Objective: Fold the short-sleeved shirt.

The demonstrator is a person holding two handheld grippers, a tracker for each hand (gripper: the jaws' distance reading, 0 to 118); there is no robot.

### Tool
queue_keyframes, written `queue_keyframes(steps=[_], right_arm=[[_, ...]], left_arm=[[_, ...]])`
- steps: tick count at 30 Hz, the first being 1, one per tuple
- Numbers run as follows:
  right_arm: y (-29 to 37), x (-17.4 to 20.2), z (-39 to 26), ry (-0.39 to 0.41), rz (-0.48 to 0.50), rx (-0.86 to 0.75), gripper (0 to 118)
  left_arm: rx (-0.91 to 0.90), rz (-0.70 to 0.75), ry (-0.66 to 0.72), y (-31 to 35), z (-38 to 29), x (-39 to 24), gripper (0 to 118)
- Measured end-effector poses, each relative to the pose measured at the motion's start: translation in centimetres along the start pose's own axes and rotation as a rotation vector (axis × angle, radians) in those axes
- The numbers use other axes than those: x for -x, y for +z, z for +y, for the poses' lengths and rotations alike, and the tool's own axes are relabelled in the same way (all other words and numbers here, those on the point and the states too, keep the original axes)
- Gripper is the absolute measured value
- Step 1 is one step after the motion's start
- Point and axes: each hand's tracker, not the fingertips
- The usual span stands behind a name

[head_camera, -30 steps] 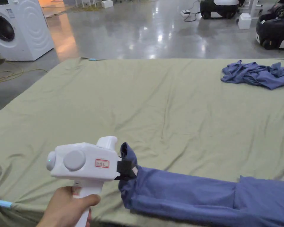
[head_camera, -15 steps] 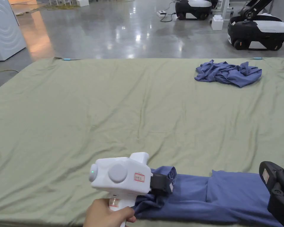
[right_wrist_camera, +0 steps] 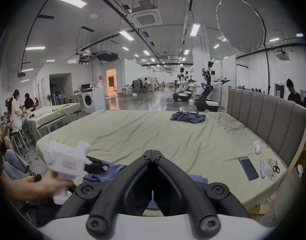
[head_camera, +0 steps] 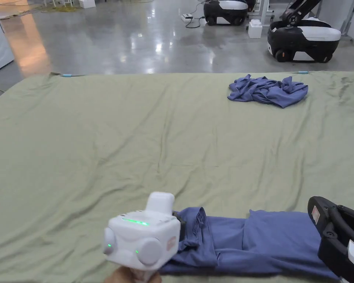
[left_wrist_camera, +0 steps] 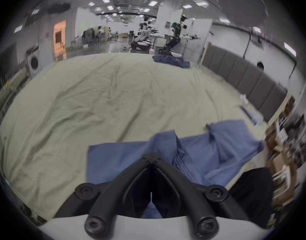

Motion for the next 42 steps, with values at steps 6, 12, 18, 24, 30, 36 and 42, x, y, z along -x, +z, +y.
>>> queue_keyframes(steps=[6, 12, 18, 24, 30, 36, 42], right_arm=[[0.2, -0.7, -0.2, -0.014, -0.011, 0.012, 2], [-0.1, -1.1, -0.4, -0.031, -0.017, 0.027, 2], [-0.2, -0.7, -0.3, 0.0, -0.019, 0.023, 2], [-1.0, -1.0, 0.4, 0.002, -0.041, -0.02, 2], [-2.2, -1.3, 0.8, -0.02, -0.054, -0.041, 2], [-2.1, -0.2, 1.1, 0.001, -0.028, -0.039, 2], [-1.7, 0.6, 1.3, -0.011, 0.012, -0.034, 2]], left_arm=[[0.019, 0.064, -0.06, -2.4, -2.7, -5.1, 0], [0.027, -0.107, -0.102, -2.6, -3.0, -8.8, 0], [-0.059, -0.21, 0.084, 2.2, -0.5, -5.9, 0], [-0.492, -0.112, 0.082, 18.7, 6.0, 4.3, 0], [-0.578, 0.089, 0.088, 24.9, 5.6, 10.9, 0], [-0.241, -0.166, 0.338, 20.8, 6.4, 16.2, 10], [0.327, -0.528, 0.769, 4.2, 1.8, 20.4, 103]])
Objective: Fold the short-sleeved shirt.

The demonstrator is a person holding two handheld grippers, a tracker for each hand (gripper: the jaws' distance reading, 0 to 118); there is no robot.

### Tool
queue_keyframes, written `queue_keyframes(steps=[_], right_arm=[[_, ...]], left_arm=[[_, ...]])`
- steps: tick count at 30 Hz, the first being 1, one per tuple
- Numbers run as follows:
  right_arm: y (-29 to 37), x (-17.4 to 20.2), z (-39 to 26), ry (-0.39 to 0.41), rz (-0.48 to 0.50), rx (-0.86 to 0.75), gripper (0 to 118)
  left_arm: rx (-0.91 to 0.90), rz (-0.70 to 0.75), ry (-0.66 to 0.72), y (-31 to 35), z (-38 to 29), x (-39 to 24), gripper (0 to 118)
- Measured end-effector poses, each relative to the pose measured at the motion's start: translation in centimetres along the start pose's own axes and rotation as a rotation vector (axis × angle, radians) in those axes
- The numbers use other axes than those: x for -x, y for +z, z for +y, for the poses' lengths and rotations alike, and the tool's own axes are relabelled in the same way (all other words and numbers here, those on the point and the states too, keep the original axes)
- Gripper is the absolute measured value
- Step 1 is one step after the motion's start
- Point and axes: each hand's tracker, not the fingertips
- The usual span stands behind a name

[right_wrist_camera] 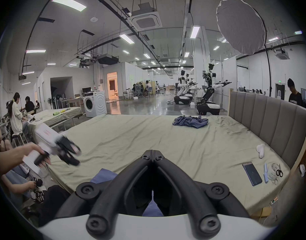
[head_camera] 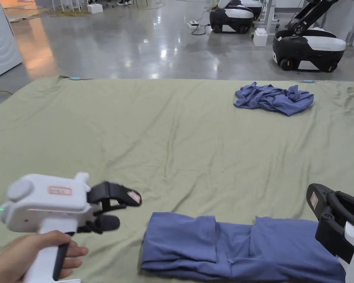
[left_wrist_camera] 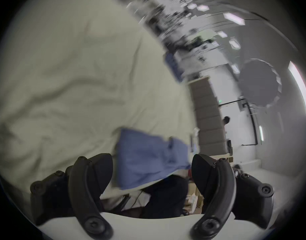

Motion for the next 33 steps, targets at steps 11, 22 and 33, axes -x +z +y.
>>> queue_keyframes(steps=[11, 22, 33], right_arm=[[0.0, -0.2, -0.8, 0.004, 0.007, 0.046, 2], [0.0, -0.4, -0.8, 0.0, 0.005, 0.064, 2], [-0.5, -0.1, -0.9, 0.002, 0.012, 0.072, 2]], left_arm=[[0.064, -0.015, 0.025, -7.6, 0.5, 2.1, 103], [0.121, -0.005, -0.021, -7.2, 1.1, 3.3, 11], [-0.055, 0.309, -0.064, 10.2, 5.8, 3.6, 11]])
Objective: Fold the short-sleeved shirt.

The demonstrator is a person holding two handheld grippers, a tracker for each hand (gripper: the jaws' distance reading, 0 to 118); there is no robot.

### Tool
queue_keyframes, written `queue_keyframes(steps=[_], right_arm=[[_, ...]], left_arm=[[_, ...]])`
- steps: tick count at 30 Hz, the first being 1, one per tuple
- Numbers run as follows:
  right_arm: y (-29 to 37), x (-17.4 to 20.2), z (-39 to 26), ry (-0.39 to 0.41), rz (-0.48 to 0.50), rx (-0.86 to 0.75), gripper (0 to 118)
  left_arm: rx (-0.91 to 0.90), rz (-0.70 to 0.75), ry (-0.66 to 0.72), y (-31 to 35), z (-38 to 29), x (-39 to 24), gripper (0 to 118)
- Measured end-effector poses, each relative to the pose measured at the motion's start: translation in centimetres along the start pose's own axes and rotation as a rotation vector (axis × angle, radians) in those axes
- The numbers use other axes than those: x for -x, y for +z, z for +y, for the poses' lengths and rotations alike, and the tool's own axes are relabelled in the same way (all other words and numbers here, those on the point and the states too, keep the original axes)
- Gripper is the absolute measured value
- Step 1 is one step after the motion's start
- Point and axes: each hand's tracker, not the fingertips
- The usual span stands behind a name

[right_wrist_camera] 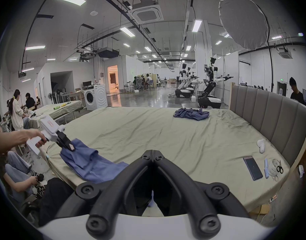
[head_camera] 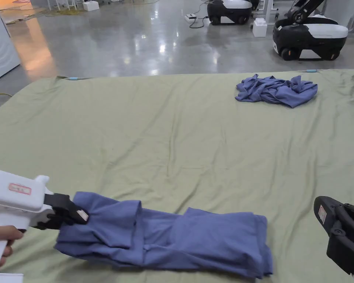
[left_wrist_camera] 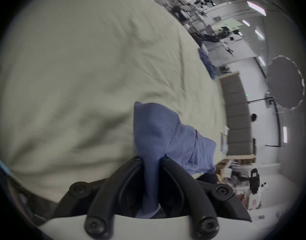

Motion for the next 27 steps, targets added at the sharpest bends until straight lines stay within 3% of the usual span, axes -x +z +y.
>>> queue_keyframes(steps=[4, 9, 14, 18, 20, 24, 27], right_arm=[[-0.6, 0.7, 0.0, -0.016, 0.021, 0.001, 2], [-0.4, 1.5, 0.3, 0.0, 0.043, -0.007, 2], [0.3, 0.8, 0.2, 0.006, 0.031, -0.009, 2], [0.6, -0.6, -0.3, -0.015, 0.006, 0.001, 2], [0.9, -1.3, -0.6, -0.036, -0.004, 0.008, 2], [1.4, -2.2, -1.0, -0.035, -0.034, 0.017, 2], [1.3, -2.6, -1.2, -0.041, -0.045, 0.023, 2]], left_arm=[[-0.029, 0.055, -0.044, 2.2, 0.0, -2.5, 11], [0.01, 0.092, -0.149, -0.2, -2.0, -9.8, 11], [0.099, -0.015, -0.237, -5.1, -4.4, -18.4, 11], [0.154, -0.014, -0.342, -10.2, -5.4, -23.5, 11], [0.17, 0.031, -0.375, -13.3, -6.0, -25.0, 11], [0.253, -0.028, -0.328, -17.4, -7.0, -26.0, 11], [0.229, 0.041, -0.436, -19.1, -7.7, -27.0, 14]])
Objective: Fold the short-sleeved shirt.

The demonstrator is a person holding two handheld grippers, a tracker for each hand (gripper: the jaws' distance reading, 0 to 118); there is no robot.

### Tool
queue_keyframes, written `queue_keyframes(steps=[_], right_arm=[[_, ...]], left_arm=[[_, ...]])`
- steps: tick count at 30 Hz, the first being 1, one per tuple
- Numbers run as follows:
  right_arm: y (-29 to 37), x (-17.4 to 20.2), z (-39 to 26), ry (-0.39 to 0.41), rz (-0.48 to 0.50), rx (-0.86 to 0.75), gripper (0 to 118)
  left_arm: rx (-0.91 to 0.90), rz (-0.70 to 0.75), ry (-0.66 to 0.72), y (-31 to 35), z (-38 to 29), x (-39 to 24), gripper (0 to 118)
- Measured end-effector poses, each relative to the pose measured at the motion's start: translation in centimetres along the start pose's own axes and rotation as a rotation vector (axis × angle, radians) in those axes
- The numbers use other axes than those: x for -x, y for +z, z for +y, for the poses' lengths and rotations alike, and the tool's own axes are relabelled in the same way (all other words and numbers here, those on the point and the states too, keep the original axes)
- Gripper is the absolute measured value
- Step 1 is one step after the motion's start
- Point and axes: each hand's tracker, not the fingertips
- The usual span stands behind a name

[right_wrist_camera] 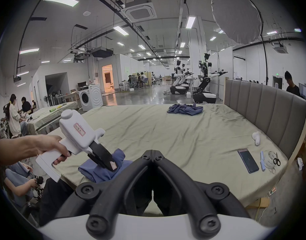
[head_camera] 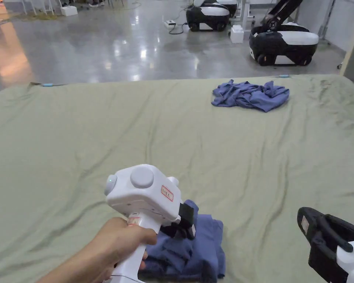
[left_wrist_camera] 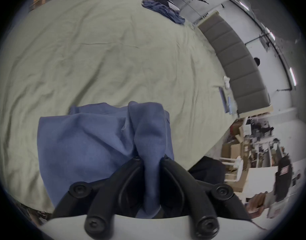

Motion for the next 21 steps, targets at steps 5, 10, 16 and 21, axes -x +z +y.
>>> queue_keyframes(steps=[5, 10, 16, 21], right_arm=[[-0.1, -0.2, 0.0, -0.021, 0.004, 0.0, 2], [0.0, -0.5, -0.2, -0.007, -0.006, -0.003, 2], [-0.8, -0.6, -0.3, -0.05, 0.007, 0.007, 2], [-0.5, -0.2, -0.2, -0.028, 0.008, 0.008, 2]], left_arm=[[-0.065, -0.207, 0.197, 0.1, -0.5, 2.5, 79], [-0.499, -0.152, 0.106, 7.3, -3.8, 4.1, 57], [-0.617, 0.097, -0.109, 2.3, -7.7, 1.0, 0], [-0.519, 0.244, -0.236, -5.8, -8.9, -3.4, 0]])
